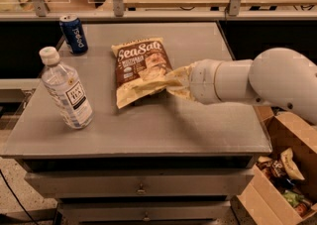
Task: Move brown chip bag near blue plastic bottle
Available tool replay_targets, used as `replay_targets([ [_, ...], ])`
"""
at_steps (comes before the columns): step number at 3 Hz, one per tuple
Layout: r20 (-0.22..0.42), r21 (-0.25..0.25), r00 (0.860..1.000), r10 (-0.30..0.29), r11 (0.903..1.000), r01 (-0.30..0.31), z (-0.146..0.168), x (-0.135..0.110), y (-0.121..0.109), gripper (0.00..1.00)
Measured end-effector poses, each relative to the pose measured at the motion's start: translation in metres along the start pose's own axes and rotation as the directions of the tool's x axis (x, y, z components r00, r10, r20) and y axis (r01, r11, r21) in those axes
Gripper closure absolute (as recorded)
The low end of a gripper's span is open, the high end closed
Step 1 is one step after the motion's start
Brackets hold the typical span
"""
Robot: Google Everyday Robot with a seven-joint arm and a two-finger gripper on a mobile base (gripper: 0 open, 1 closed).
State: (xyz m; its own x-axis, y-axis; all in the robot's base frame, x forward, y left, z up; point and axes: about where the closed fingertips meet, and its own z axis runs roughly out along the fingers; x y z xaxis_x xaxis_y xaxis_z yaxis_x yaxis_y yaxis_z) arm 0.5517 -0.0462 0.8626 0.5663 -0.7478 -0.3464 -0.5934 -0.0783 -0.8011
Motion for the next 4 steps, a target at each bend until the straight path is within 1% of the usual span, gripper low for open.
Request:
replay_targets([
  [1,-0.037,-0.073,0.998,-0.042,0.9966,0.039,-0.012,-0.021,0.027,1.0],
  [2,-0.037,-0.073,0.998,-0.042,0.9965,0.039,-0.012,-0.021,0.027,1.0],
  [3,0.006,-0.084,0.998,-0.058,0.9947,0.059,-0.011,-0.031,0.028,1.0],
  [4,0.061,-0.102,0.995,-0.076,0.9915,0.081,-0.013,-0.047,0.033,1.0],
])
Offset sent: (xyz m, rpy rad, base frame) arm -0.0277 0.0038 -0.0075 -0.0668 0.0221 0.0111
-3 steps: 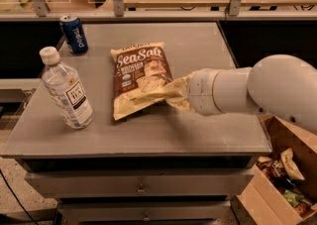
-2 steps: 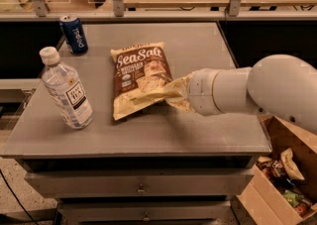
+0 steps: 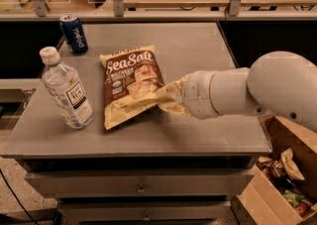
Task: Move brown chip bag near blue plastic bottle
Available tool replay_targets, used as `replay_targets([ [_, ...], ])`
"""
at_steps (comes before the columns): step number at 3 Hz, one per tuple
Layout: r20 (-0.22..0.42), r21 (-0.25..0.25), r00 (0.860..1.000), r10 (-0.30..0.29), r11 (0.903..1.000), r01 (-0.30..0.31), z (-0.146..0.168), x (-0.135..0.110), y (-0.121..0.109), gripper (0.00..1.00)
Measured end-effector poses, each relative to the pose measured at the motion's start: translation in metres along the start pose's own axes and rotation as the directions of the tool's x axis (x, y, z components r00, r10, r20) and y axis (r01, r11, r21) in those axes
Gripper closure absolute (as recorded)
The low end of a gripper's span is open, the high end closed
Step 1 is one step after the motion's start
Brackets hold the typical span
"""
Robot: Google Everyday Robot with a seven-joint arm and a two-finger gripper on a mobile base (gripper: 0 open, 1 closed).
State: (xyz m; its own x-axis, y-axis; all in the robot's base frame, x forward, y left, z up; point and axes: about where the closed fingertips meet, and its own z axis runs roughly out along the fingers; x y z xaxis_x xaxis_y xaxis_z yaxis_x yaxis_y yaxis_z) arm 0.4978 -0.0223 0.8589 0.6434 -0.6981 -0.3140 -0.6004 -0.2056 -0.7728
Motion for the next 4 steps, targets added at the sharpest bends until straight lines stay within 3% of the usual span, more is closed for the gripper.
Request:
replay_targets([
  [1,0.031,-0.018,0.999,-0.005,0.9998,0.006,-0.003,-0.011,0.008,1.0],
  [4,0.039,-0.065,0.999,-0.029,0.9974,0.031,-0.012,-0.021,0.007,0.35],
])
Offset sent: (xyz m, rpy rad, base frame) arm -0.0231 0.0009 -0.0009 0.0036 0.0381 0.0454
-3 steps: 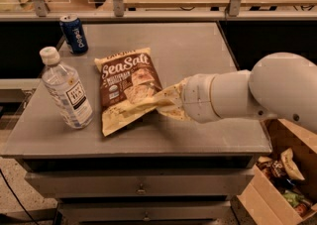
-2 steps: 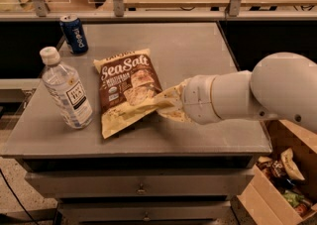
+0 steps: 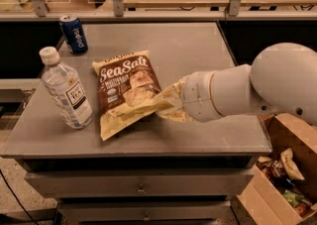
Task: Move brown chip bag near blue plastic bottle
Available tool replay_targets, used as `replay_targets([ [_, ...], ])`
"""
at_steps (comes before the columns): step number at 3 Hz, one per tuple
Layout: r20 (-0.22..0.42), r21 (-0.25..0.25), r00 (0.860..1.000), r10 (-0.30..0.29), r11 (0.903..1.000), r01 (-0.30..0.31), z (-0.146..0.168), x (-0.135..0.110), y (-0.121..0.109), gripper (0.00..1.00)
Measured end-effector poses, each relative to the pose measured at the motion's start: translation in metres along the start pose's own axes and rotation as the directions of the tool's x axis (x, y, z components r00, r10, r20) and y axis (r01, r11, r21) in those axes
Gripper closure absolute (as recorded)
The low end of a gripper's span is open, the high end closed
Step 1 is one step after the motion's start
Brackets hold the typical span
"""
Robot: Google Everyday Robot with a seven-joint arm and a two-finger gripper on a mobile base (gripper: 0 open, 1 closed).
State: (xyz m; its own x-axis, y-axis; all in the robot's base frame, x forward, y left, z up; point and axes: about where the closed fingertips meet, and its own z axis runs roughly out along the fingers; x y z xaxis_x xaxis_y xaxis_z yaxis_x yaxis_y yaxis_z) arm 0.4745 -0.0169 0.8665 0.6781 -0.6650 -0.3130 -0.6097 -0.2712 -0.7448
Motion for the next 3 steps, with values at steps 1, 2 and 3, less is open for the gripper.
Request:
replay_targets([
  [1,0.015,-0.012,1.0,-0.015,0.9998,0.016,-0.002,-0.004,-0.003,0.12],
  [2,-0.034,-0.009,0.999,0.012,0.9999,-0.012,-0.01,0.005,-0.006,0.0],
  [3,-0.084,0.014,0.996,0.043,0.999,-0.042,-0.023,0.018,-0.02,0.0],
])
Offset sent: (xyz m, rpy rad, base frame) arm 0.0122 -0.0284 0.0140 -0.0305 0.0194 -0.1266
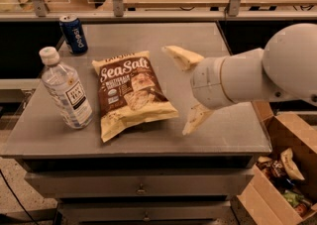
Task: Move brown chip bag near blue plastic bottle
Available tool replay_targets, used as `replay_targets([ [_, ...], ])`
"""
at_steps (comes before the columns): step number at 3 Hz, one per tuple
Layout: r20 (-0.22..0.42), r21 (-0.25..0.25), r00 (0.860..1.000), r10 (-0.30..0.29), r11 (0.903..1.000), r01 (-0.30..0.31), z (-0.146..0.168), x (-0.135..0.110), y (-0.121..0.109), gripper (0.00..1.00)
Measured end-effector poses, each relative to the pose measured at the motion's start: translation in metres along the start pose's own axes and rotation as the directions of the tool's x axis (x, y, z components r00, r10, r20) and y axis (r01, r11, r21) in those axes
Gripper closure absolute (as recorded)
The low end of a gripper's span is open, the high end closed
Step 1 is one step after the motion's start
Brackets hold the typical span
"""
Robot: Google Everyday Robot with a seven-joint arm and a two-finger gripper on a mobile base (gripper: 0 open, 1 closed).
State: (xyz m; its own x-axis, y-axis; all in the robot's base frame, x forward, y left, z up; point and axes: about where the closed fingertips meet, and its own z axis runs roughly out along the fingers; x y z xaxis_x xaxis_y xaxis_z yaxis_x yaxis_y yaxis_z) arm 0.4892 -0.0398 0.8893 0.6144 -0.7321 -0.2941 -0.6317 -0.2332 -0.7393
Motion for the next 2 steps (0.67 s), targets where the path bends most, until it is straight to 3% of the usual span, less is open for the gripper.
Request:
replay_targets([
  [1,-0.062,0.047,0.997,0.04,0.9982,-0.038,-0.0181,0.017,-0.0249,0.0],
  [2,-0.066,0.05,0.997,0.049,0.9977,-0.046,-0.0198,0.0184,-0.0264,0.0],
])
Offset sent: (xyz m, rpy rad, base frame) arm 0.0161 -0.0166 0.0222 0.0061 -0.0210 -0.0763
